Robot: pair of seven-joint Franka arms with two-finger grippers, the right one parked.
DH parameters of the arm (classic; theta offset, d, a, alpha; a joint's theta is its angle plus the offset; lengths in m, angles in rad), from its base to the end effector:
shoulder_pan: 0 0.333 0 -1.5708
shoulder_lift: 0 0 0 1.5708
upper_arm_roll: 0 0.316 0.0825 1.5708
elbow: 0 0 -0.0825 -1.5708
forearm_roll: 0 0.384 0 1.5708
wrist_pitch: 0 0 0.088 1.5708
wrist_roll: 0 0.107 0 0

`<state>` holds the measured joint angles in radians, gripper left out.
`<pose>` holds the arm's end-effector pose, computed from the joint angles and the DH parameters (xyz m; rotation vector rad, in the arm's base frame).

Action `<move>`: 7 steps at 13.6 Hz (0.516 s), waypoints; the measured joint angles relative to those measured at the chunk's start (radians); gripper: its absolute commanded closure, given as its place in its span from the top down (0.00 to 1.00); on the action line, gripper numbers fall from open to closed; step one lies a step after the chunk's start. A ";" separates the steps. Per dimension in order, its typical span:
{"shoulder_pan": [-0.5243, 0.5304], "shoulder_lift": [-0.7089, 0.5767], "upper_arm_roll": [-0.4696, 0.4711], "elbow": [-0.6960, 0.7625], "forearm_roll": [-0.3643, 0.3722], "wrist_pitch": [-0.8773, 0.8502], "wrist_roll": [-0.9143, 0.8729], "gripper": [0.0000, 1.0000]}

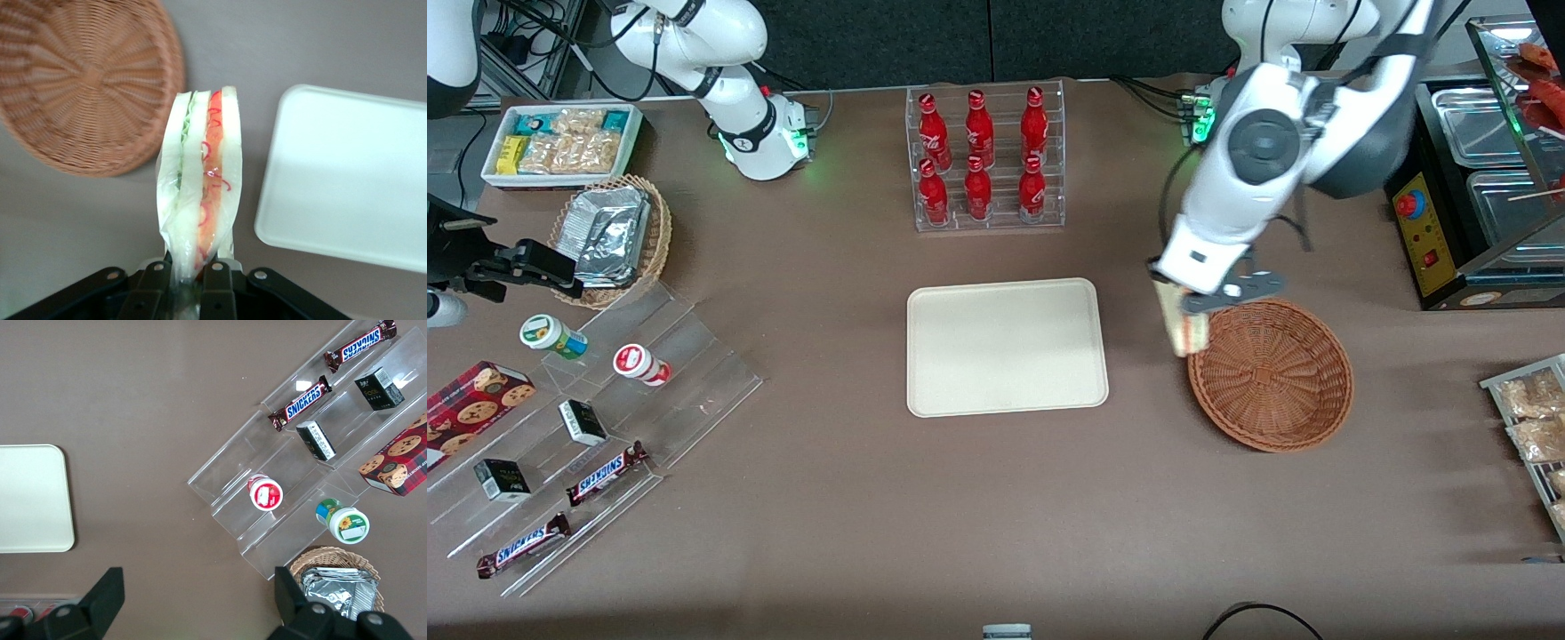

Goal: Place sandwich from basket to tray
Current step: 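Lift the sandwich and carry it toward the cream tray, then lower the sandwich onto the middle of the tray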

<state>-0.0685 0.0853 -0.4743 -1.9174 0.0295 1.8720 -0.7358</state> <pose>0.4873 -0.2854 0.4426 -3.0617 -0.2788 0.1600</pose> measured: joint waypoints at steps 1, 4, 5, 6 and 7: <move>-0.020 0.031 -0.013 0.018 0.000 0.002 -0.016 0.00; -0.112 0.158 -0.018 0.100 0.000 0.029 -0.058 0.00; -0.142 0.203 -0.019 0.135 0.000 0.033 -0.066 0.00; -0.170 0.246 -0.020 0.168 0.001 0.036 -0.070 0.00; -0.196 0.284 -0.020 0.196 0.003 0.040 -0.071 0.00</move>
<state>-0.2642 0.3695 -0.4939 -1.7217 0.0327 1.9116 -0.8072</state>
